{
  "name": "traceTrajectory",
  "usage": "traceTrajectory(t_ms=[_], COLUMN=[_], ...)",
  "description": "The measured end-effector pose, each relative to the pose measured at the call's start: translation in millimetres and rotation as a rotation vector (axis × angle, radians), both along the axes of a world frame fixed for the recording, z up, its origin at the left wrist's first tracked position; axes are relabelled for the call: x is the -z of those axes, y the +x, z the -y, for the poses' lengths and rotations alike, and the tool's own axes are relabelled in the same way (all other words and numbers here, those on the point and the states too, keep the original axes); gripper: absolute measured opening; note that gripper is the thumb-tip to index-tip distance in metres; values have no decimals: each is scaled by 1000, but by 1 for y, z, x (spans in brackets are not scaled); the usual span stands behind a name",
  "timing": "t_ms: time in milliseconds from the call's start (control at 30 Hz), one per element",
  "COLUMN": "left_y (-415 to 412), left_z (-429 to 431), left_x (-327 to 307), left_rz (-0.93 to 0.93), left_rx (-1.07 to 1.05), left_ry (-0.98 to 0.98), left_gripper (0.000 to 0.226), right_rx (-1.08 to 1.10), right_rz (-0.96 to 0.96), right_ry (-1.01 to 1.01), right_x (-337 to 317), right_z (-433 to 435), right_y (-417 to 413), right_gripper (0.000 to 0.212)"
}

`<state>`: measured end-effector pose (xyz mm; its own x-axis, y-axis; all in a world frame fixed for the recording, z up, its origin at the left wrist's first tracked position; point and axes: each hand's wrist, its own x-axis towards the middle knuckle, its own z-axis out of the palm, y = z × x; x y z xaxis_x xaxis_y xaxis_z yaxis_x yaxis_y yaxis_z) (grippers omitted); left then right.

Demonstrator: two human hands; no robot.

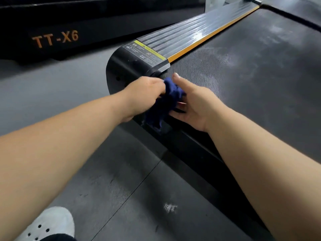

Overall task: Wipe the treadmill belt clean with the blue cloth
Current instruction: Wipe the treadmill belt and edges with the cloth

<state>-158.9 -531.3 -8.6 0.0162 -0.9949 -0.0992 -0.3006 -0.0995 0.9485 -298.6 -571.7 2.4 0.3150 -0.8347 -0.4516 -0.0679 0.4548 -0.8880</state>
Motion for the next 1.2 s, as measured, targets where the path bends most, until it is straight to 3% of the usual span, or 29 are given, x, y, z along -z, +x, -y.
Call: traceTrajectory(t_ms=[67, 133, 233, 300, 333, 367, 433, 500, 567, 633, 700, 833, 1000, 1067, 1133, 1200], left_y=[0, 5, 21, 27, 27, 26, 18, 13, 7, 4, 2, -3, 2, 1, -1, 3], left_z=[-1, -2, 1, 3, 4, 3, 3, 5, 7, 7, 5, 5, 7, 7, 5, 7], left_x=[0, -2, -1, 3, 7, 9, 11, 13, 13, 13, 10, 0, -3, 0, 5, 7], left_rz=[-101, -138, -22, 66, 82, 102, 161, 132, -84, -205, -188, -297, -546, -651, -640, -312], left_rx=[129, 130, 2, 93, 156, 203, 180, 35, -58, -2, 113, 81, 119, 120, 128, 67], left_ry=[57, 31, -136, -85, -26, 30, 102, 107, 129, 130, 114, 64, 83, 79, 75, -16], left_gripper=[43, 50, 38, 68, 72, 60, 15, 19, 18, 13, 16, 21, 35, 37, 30, 16], right_rx=[-53, -34, -106, -278, -342, -384, -360, -228, -113, -86, -75, -35, -129, -272, -362, -364], right_rz=[79, 71, -32, -112, -179, -266, -429, -475, -411, -339, -325, -403, 44, 81, -49, -177], right_ry=[-16, -54, -150, -214, -263, -325, -447, -498, -473, -431, -431, -523, -212, -171, -228, -293], right_x=[3, 5, -6, -18, -24, -30, -35, -34, -31, -28, -24, -10, 0, 3, 10, 14], right_z=[1, 5, 4, 4, 4, 6, 15, 28, 37, 40, 40, 36, 8, 1, -1, 1], right_y=[-8, -18, -24, -26, -26, -25, -24, -28, -33, -35, -34, -32, -48, -50, -48, -45], right_gripper=[25, 38, 45, 46, 44, 41, 32, 21, 18, 19, 20, 23, 27, 39, 43, 30])
